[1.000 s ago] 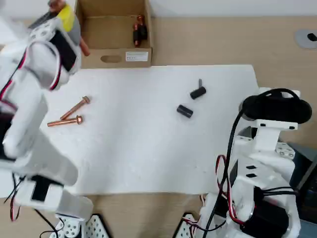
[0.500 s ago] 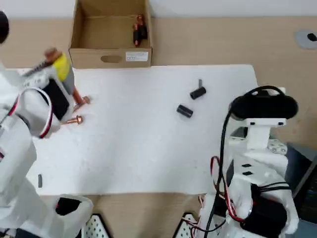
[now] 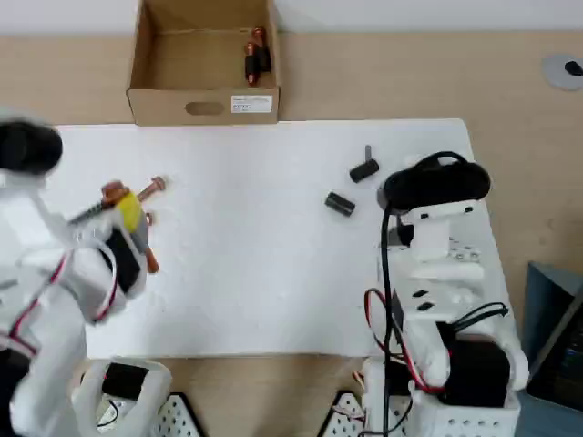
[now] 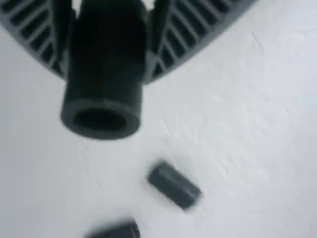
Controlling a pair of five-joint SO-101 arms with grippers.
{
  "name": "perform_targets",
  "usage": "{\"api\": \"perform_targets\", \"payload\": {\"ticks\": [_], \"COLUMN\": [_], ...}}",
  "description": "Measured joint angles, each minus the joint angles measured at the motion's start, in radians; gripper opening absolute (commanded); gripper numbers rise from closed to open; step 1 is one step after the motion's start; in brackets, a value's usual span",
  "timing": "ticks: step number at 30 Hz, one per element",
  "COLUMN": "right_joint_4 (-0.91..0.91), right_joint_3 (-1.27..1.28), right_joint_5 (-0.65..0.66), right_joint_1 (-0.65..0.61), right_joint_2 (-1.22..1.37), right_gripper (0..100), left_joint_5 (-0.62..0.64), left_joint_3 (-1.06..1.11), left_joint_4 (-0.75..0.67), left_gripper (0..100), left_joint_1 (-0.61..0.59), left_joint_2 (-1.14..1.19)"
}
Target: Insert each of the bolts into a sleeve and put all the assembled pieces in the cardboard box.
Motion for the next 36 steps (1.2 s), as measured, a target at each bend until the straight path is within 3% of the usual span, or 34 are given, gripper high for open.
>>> {"api": "perform_targets", "payload": {"ticks": [8, 18, 25, 36], "right_joint_4": [-0.1, -0.342, -0.519, -0.74], "right_joint_3": [0.071, 0.285, 0.394, 0.508], "right_joint_5": [0.0, 0.0, 0.0, 0.0], "right_joint_1": [-0.094, -0.258, -0.379, -0.562], "right_joint_2": [0.005, 0.005, 0.006, 0.006], "right_gripper": [0.9, 0.9, 0.9, 0.9], "left_joint_5": [0.0, 0.015, 0.16, 0.288], "left_joint_3": [0.523, 0.944, 1.034, 1.106], "left_joint_4": [-0.236, -0.476, -0.597, -0.882], "left_gripper": [0, 0, 0, 0], "left_joint_1": [0.0, 0.0, 0.003, 0.003], "left_joint_2": [-0.402, -0.738, -0.756, -0.756]}}
